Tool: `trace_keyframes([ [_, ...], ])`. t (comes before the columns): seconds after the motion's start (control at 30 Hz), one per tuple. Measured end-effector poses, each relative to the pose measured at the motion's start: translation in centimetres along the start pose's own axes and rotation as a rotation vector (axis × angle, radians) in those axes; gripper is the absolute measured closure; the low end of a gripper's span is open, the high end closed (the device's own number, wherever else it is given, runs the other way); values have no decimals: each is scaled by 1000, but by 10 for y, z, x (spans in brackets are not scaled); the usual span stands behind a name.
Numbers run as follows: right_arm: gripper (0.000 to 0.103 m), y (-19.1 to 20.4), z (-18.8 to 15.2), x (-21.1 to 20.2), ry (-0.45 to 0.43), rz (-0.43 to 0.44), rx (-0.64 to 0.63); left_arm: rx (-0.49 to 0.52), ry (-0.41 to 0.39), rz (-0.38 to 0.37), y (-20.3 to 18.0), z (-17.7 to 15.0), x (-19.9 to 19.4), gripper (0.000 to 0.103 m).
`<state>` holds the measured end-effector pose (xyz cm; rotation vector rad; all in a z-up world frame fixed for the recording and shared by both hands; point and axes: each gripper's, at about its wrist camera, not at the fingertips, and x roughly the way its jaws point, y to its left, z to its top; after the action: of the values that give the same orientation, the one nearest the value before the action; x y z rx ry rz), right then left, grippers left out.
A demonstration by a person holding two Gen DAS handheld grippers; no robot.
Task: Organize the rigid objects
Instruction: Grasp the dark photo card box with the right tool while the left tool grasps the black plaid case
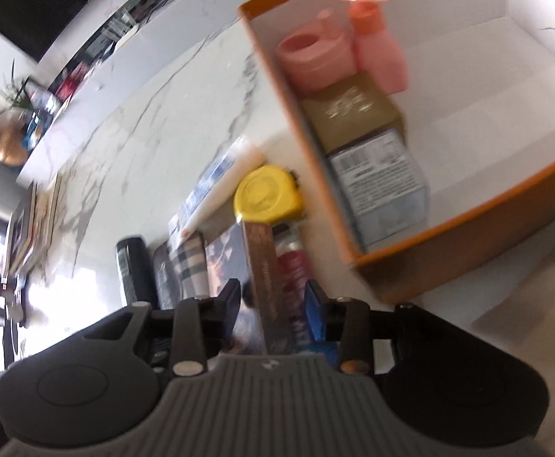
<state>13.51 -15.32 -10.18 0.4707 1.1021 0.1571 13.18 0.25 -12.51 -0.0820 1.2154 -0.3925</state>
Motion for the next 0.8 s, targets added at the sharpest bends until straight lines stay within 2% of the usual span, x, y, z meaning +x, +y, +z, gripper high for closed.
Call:
trace_keyframes([
  [0.27,65,2,-1,16,14,4,-44,-13,-10,-2,5,-2,-3,94],
  [0.4,72,8,-1,15,11,8,-76,-14,-9,19,5,1,-3,95],
  [0.5,76,18,0,10,3,23,-131,-14,-13,36,7,1,-5,95],
  [0.67,74,30,10,17,18,90,-202,-39,-12,24,14,-1,-8,95],
  [0.8,74,53,18,30,25,65,-313,-54,-19,13,16,-1,-8,95],
])
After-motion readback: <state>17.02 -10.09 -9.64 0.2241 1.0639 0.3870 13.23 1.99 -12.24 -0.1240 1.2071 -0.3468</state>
